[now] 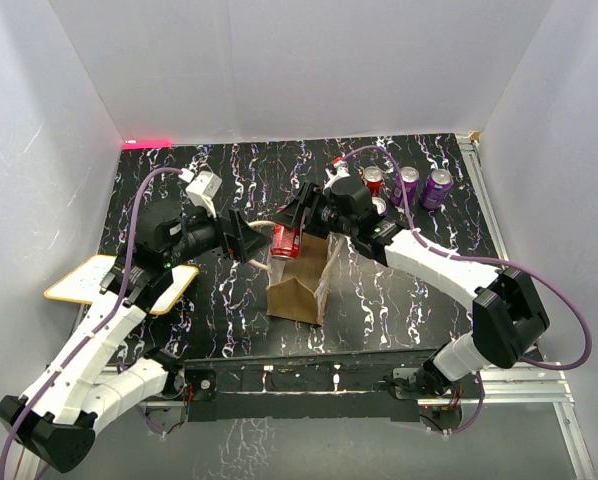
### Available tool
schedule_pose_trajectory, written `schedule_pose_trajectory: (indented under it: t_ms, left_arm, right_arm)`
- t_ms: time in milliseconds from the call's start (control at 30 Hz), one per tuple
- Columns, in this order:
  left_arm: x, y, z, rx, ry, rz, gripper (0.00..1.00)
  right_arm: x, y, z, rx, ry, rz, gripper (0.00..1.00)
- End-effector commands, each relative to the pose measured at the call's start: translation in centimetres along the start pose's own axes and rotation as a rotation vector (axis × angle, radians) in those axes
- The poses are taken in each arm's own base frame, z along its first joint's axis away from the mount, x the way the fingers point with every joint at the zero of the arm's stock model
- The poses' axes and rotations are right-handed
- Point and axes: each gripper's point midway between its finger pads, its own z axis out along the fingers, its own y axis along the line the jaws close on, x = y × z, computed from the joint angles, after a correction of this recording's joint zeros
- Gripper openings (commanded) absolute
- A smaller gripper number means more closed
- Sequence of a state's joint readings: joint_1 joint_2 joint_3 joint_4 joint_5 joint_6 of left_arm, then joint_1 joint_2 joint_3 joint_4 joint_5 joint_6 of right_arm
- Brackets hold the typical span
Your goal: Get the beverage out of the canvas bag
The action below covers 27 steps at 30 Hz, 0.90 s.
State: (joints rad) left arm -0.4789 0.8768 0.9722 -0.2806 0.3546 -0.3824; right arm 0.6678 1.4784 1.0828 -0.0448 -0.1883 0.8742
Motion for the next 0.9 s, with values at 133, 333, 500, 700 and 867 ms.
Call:
schedule_pose_trajectory:
  t_ms: [133,333,500,700,867]
  left_arm:
    - [0.1,-2.1,2.1,0.144,0.005,-0.178,0.89]
    - [2.0,-0.9,4.1,0.098,0.094,-0.222,0.88]
    - [2.4,-1.9,4.8,0.163,0.132,-0.25,0.87]
    - [2.4,-1.5,6.3,0.151,0.134,-0.325,0.83]
    - [2.2,-2.8,6.9,0.244,0.154,-0.33,0.86]
  right_arm:
    - [-5.2,10.8,-3.5,-0.37,-0.127,0.056,0.08]
    - [-5.5,11.5,-4.1,-0.391,-0.136,0.054,0.08]
    - [-5.3,11.5,-4.0,-0.379,-0.118,-0.03,0.08]
    - [-4.9,12.1,-4.5,-0.401,-0.089,-0.101,0.08]
    - [-4.7,12.3,-4.7,-0.409,-0.069,-0.222,0.08]
